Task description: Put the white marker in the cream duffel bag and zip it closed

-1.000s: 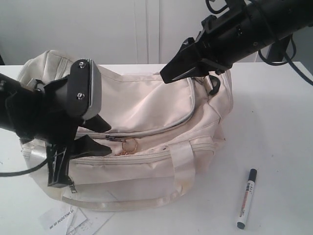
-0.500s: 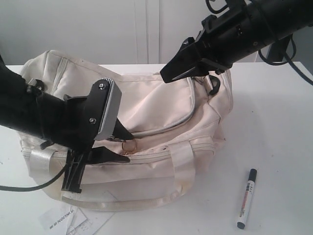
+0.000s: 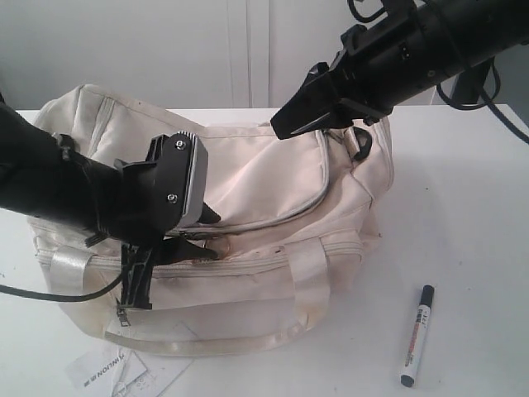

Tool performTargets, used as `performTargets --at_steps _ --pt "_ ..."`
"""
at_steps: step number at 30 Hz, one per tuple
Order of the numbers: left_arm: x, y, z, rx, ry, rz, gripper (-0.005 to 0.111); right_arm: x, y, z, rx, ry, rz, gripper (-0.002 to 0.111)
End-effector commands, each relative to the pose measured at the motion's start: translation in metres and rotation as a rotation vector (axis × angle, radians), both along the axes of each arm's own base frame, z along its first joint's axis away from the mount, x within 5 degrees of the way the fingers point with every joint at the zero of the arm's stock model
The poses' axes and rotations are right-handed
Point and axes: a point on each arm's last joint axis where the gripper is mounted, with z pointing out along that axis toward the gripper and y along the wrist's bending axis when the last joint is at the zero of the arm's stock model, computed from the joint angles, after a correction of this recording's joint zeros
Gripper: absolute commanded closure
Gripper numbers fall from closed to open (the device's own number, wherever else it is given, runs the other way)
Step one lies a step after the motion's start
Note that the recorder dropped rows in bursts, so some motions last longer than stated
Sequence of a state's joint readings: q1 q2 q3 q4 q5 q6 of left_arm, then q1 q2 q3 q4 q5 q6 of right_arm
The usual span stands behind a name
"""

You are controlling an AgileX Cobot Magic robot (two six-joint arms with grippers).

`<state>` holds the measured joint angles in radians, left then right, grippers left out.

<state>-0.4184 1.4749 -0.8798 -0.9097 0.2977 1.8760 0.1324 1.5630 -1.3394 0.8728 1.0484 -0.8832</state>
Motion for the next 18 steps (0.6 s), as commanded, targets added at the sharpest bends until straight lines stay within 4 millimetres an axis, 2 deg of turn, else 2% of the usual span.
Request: performTargets --at_steps 1,3,9,15,18 --pt "0.003 -0.004 0.007 -0.099 0.067 0.093 0.067 0.0 0.0 -0.001 0.0 -0.009 0.004 0.066" --pt "0.003 -0.004 0.008 -0.084 0.05 0.073 0.07 0.0 0.0 -0.001 0.0 -0.009 0.004 0.066" --pt "-0.007 -0.008 0.005 -0.079 0.118 -0.033 0.07 0.0 0.0 -0.001 0.0 -0.009 0.004 0.066" --pt "-0.003 -0.006 0.002 -0.045 0.089 -0.016 0.05 0.0 0.0 -0.001 0.0 -0.009 0.004 0.066" --pt "0.005 -0.003 0.002 -0.035 0.039 0.048 0.048 0.0 0.0 -0.001 0.0 -0.009 0.004 0.066"
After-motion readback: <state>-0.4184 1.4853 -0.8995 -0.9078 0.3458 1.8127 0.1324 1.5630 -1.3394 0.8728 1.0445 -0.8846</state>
